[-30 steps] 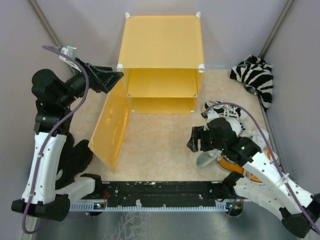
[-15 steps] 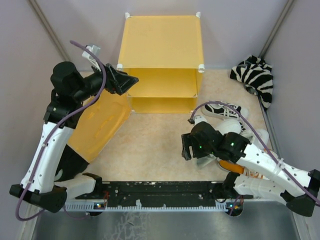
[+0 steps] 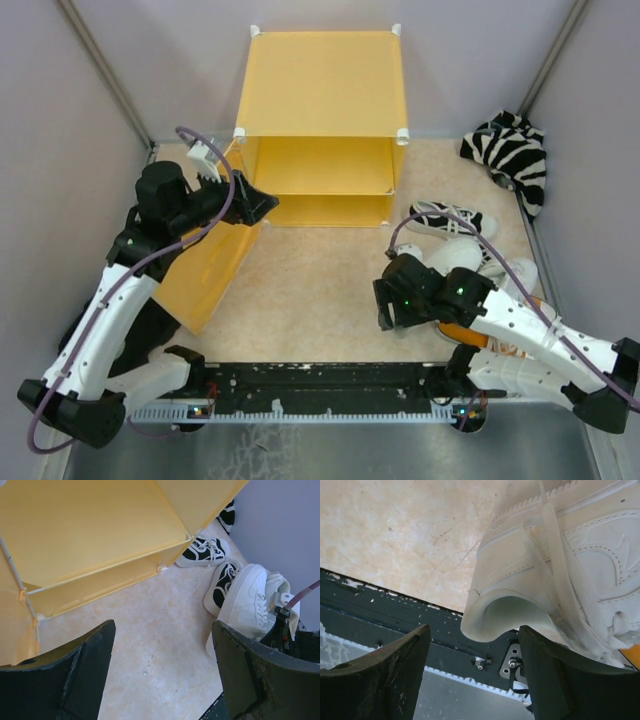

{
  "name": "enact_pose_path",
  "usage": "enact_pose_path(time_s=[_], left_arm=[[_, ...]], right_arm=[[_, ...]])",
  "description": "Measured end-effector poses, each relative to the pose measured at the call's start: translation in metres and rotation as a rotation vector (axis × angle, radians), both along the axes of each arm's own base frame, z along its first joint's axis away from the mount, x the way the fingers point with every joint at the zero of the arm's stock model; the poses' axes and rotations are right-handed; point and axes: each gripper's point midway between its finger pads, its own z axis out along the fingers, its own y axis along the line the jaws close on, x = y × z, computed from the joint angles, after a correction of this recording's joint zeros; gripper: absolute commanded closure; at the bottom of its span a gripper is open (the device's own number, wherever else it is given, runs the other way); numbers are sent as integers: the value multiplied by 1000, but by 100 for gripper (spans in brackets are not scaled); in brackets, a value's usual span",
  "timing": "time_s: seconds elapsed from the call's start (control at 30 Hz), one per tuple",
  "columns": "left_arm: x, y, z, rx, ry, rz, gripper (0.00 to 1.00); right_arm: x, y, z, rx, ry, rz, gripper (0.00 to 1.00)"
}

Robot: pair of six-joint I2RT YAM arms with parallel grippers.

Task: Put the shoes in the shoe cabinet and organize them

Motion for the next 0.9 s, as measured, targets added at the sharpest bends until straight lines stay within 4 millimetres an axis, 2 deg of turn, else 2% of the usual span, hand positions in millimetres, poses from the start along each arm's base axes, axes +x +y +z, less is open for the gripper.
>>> enact_pose_path(time_s=[0.13, 0.3, 0.37, 0.5, 0.57, 0.73, 0.8, 0.9], left_arm=[[0, 9, -8, 39, -3, 42, 15], [1, 22, -6, 79, -36, 98, 14], [1, 26, -5, 92, -44, 116, 14], [3, 33, -9, 119, -43, 146, 14], [4, 35, -11, 130, -40, 159, 14], [5, 38, -12, 143, -42, 170, 14], [5, 38, -12, 145, -43, 170, 14], [4, 38, -11, 143, -46, 165, 13]], right_arm=[[1, 0, -21, -8, 10, -23, 28], [1, 10, -49, 9, 37, -34, 37], [2, 14, -57, 21, 36, -33, 46], [10, 19, -61, 35, 5, -41, 85], [13, 22, -63, 30, 0, -40, 97], [11, 29, -56, -69, -32, 61, 100], [8, 45, -47, -81, -36, 137, 100], [5, 80, -27, -43, -47, 255, 100]])
